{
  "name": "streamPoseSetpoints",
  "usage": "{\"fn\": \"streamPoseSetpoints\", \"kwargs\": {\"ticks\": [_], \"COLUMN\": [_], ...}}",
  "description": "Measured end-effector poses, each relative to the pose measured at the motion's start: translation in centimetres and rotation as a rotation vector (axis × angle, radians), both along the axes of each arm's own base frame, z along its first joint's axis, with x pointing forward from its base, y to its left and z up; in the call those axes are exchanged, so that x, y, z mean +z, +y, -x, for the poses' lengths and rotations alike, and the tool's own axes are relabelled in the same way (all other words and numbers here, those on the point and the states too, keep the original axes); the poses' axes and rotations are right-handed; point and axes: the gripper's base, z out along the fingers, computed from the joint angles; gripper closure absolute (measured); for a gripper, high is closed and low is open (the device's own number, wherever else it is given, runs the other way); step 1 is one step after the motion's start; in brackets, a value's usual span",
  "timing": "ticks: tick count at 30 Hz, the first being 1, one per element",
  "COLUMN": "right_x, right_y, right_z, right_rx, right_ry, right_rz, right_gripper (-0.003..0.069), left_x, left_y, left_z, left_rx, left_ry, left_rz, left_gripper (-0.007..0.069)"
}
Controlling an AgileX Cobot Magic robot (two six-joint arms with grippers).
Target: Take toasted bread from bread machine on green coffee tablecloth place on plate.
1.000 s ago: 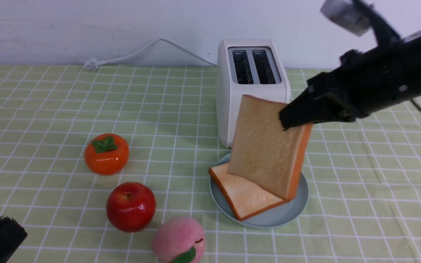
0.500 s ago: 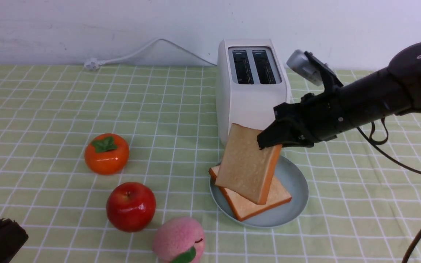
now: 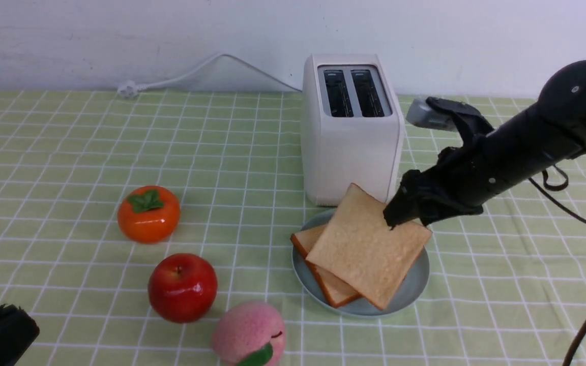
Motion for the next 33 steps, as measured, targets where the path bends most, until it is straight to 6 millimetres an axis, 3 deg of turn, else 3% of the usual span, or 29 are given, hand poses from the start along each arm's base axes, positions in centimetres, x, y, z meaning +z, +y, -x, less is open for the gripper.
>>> {"fn": "streamPoseSetpoints", "kwargs": {"ticks": [4, 5, 6, 7, 9, 12, 13, 14, 16, 18, 19, 24, 31, 33], "right_x": [3.3, 5.6, 5.9, 7.9, 9.5, 13.4, 14.4, 14.5, 15.9, 15.6, 15.3, 12.5, 9.4, 8.3], "right_y": [-1.7, -2.4, -2.5, -3.2, -3.7, -4.9, -5.2, -5.2, -6.1, -6.4, -7.0, -8.2, -9.0, -9.3], "right_z": [0.3, 1.2, 1.4, 2.8, 4.1, 9.1, 10.9, 11.2, 16.6, 18.1, 21.4, 28.4, 32.3, 33.7], "right_rx": [-0.056, -0.086, -0.090, -0.117, -0.130, -0.153, -0.158, -0.160, -0.187, -0.198, -0.221, -0.285, -0.387, -0.421], "right_ry": [-0.001, -0.017, -0.019, -0.032, -0.057, -0.131, -0.159, -0.163, -0.224, -0.228, -0.255, -0.282, -0.474, -0.612], "right_rz": [0.126, 0.176, 0.182, 0.228, 0.244, 0.263, 0.254, 0.253, 0.224, 0.216, 0.195, 0.146, 0.025, -0.037], "right_gripper": [0.0120, 0.0145, 0.0153, 0.0202, 0.0248, 0.0428, 0.0466, 0.0475, 0.0577, 0.0607, 0.0647, 0.0662, 0.0659, 0.0655], "left_x": [0.0, 0.0, 0.0, 0.0, 0.0, 0.0, 0.0, 0.0, 0.0, 0.0, 0.0, -0.1, -0.2, -0.2], "left_y": [0.0, 0.0, 0.0, 0.0, 0.0, 0.0, 0.0, 0.0, 0.0, 0.0, 0.0, -0.1, -0.1, -0.1], "left_z": [0.0, 0.0, 0.0, 0.0, 0.0, 0.0, 0.0, 0.0, 0.0, 0.0, 0.0, 0.0, 0.1, 0.1], "left_rx": [0.000, 0.000, 0.000, 0.001, 0.002, 0.003, 0.003, 0.003, 0.002, 0.001, -0.003, -0.013, -0.020, -0.021], "left_ry": [0.000, 0.000, 0.000, -0.003, -0.004, -0.007, -0.007, -0.007, -0.004, -0.002, 0.005, 0.025, 0.038, 0.040], "left_rz": [0.000, -0.001, -0.001, -0.004, -0.006, -0.013, -0.013, -0.013, -0.010, -0.008, 0.000, 0.024, 0.026, 0.028], "left_gripper": [0.0594, 0.0594, 0.0593, 0.0591, 0.0590, 0.0589, 0.0592, 0.0593, 0.0610, 0.0618, 0.0634, 0.0637, 0.0637, 0.0637]}}
